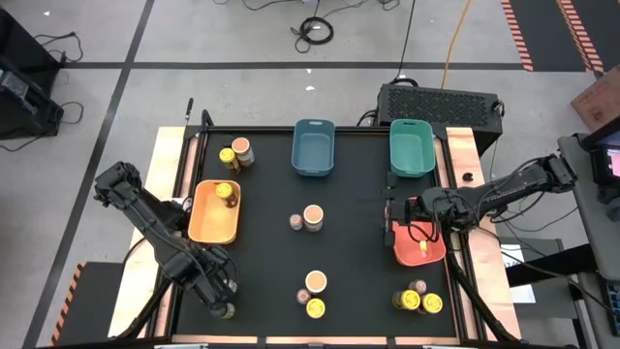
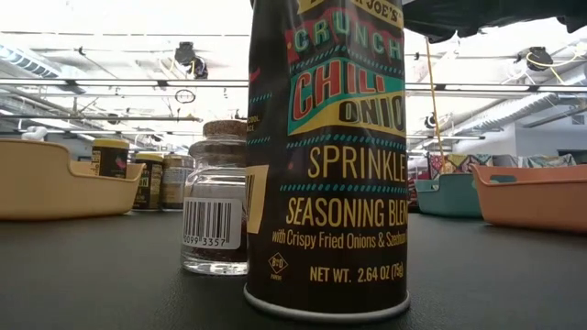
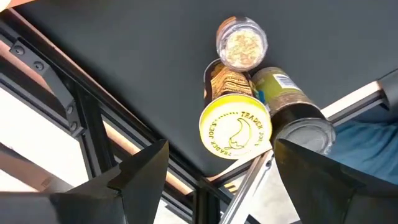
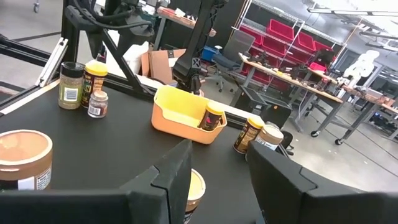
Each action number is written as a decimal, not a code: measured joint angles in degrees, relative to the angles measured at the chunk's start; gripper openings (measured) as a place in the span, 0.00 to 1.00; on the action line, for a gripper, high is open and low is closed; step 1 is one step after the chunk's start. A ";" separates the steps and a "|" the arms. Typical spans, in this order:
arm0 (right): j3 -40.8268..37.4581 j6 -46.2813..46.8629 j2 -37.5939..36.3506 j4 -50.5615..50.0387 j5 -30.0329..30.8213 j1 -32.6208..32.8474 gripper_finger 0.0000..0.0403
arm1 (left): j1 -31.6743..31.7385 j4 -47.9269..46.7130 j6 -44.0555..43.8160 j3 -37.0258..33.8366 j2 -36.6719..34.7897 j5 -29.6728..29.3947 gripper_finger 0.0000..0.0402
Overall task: Sort spices by type
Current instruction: Put the yellow seasoning can into the yellow bin
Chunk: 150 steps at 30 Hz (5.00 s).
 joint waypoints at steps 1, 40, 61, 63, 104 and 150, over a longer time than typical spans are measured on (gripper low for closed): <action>0.00 0.04 0.00 0.00 0.00 0.00 0.37 | -0.05 0.20 -0.02 -0.37 0.00 0.06 0.73; 0.00 -0.07 0.00 -0.07 0.01 0.01 0.37 | 0.04 7.50 7.06 -6.65 -1.67 0.25 0.73; 0.00 0.12 0.00 -0.59 0.00 0.00 0.37 | 1.26 10.70 5.46 -7.13 -2.60 0.40 0.73; 0.00 0.12 0.00 -0.59 -0.01 0.01 0.37 | 1.25 10.63 5.49 -7.21 -2.01 0.94 0.73; 0.00 -0.03 0.00 -0.54 0.00 0.00 0.37 | 0.59 10.23 8.28 -7.27 2.33 4.08 0.73; 0.00 -0.29 -0.02 -0.46 0.01 0.01 0.37 | 5.67 -5.65 13.61 0.12 -5.44 0.18 0.54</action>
